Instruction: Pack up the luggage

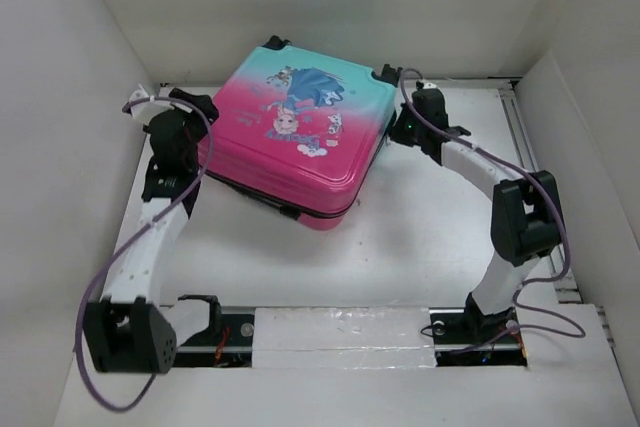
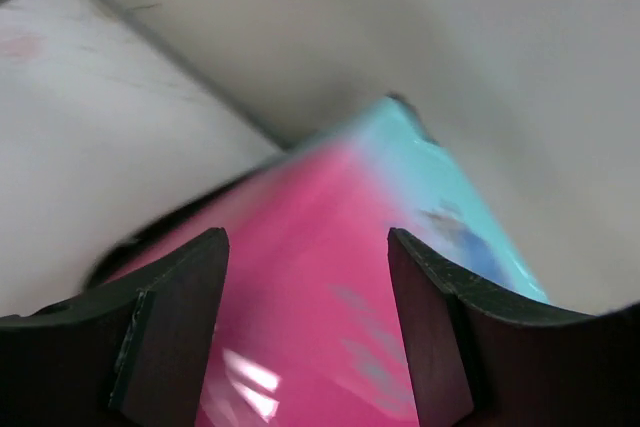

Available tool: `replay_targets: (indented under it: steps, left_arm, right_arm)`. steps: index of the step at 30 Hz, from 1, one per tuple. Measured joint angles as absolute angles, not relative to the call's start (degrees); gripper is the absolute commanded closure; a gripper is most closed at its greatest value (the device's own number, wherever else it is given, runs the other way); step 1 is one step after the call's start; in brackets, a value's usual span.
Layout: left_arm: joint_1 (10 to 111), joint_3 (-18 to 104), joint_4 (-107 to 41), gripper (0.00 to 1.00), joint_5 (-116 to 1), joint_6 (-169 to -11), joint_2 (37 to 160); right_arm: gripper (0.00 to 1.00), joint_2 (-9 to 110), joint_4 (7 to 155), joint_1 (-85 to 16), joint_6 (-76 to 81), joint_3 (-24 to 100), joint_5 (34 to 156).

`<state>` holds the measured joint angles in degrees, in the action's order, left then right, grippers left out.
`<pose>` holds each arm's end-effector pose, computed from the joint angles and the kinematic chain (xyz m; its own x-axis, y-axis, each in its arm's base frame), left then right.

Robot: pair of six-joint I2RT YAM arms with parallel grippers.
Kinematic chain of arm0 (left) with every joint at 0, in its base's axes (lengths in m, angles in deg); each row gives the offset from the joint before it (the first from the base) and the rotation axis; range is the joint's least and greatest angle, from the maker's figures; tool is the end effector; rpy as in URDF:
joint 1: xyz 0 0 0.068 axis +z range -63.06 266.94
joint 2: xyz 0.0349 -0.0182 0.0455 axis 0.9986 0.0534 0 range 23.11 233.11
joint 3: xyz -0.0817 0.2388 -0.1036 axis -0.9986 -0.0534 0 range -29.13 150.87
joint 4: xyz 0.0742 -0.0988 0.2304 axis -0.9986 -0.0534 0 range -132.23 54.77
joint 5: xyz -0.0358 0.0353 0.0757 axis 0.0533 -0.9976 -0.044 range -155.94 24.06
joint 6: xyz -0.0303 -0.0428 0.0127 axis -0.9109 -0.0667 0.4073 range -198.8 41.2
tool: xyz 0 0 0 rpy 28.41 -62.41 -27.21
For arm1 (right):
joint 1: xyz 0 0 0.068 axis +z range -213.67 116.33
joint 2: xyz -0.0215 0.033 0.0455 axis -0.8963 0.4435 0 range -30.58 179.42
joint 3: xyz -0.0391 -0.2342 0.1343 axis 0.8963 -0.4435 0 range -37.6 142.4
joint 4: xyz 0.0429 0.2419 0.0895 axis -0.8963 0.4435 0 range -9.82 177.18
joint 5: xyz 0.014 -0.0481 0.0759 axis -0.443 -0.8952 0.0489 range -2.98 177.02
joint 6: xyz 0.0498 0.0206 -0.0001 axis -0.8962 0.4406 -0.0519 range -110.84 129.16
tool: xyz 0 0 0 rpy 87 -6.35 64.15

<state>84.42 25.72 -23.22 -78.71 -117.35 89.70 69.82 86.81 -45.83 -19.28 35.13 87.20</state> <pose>0.2761 -0.0043 0.3651 0.1146 -0.6135 -0.7814 -0.1362 0.7694 -0.6241 0.3836 0.1237 0.2508 -0.6188 0.3012 -0.7255 -0.0161 0.9185 0.3950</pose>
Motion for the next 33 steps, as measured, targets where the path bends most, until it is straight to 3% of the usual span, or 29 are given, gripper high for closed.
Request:
replay_targets:
  steps: [6,10,13,17,21,28,33]
  left_arm:
    - [71.74,23.27,-19.86,0.42,-76.24,-116.69,79.43]
    - [63.15,22.02,-20.64,0.46,-79.68,-115.18,77.85]
    - [62.95,19.25,-20.82,0.60,-79.48,-114.50,75.14]
    - [63.02,13.89,-19.38,0.75,-72.53,-113.87,69.74]
    - [63.04,4.76,-18.24,0.78,-64.33,-113.54,64.61]
    - [63.04,-11.09,-24.53,0.78,-63.44,-114.83,46.16]
    - [63.02,-18.45,-21.36,0.73,-63.39,-117.52,51.30]
  right_arm:
    - [1.00,68.20,81.74,-48.04,-19.22,40.72,95.40]
    - [0.98,57.10,78.13,-47.75,-17.99,33.29,99.93]
    - [0.87,46.41,72.36,-45.57,-18.01,20.94,102.57]
    - [0.60,35.46,64.28,-39.64,-18.08,0.62,108.14]
    - [0.50,30.20,63.23,-36.39,-17.84,-10.49,110.37]
    - [0.48,33.54,60.19,-33.72,-15.37,-11.65,111.05]
    - [0.48,43.73,57.83,-33.61,-11.24,-6.75,112.67]
